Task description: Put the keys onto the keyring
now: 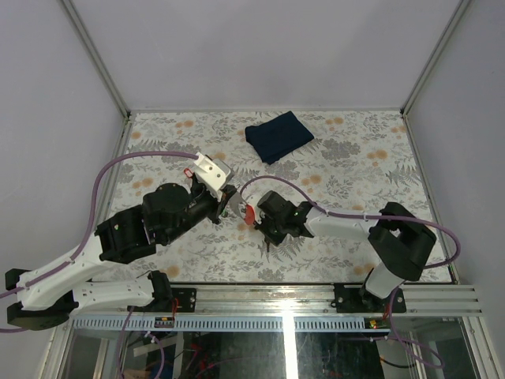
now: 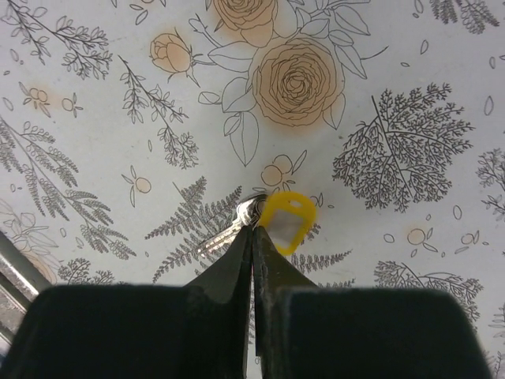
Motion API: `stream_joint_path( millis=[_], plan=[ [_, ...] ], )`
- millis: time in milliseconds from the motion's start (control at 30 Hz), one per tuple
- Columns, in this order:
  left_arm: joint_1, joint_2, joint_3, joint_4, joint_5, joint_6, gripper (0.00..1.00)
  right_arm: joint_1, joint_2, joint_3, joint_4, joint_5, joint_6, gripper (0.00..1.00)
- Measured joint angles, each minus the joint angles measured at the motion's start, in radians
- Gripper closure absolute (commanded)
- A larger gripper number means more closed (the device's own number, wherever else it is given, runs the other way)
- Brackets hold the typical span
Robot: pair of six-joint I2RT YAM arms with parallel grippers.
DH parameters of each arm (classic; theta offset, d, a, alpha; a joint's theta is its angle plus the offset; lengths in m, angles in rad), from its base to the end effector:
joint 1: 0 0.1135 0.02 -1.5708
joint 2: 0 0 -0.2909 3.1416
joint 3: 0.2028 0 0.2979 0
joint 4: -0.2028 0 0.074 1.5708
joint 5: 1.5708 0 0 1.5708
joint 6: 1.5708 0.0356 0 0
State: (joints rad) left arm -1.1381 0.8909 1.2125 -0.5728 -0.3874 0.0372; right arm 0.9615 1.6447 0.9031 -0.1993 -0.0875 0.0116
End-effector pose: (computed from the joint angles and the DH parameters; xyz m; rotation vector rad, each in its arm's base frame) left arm 0.0955 -0.1746 0.4623 0.7713 1.6528 -0.4303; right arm 0.2044 0.2984 0.1623 -1.2129 2.2783 0.4930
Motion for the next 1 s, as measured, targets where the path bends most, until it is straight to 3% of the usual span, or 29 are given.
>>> stream_joint_path(
  millis=[633, 1000],
  plan=[
    [0.000, -0.048, -0.018, 0.013, -0.015, 0.001, 1.00, -0.041, -0.442, -0.192, 0.119, -0.060, 0.095, 1.00],
    [0.000, -0.062, -0.072, 0.079, 0.051, 0.054, 1.00, -0.079, -0.810, -0.308, 0.374, -0.148, 0.101, 1.00]
  ],
)
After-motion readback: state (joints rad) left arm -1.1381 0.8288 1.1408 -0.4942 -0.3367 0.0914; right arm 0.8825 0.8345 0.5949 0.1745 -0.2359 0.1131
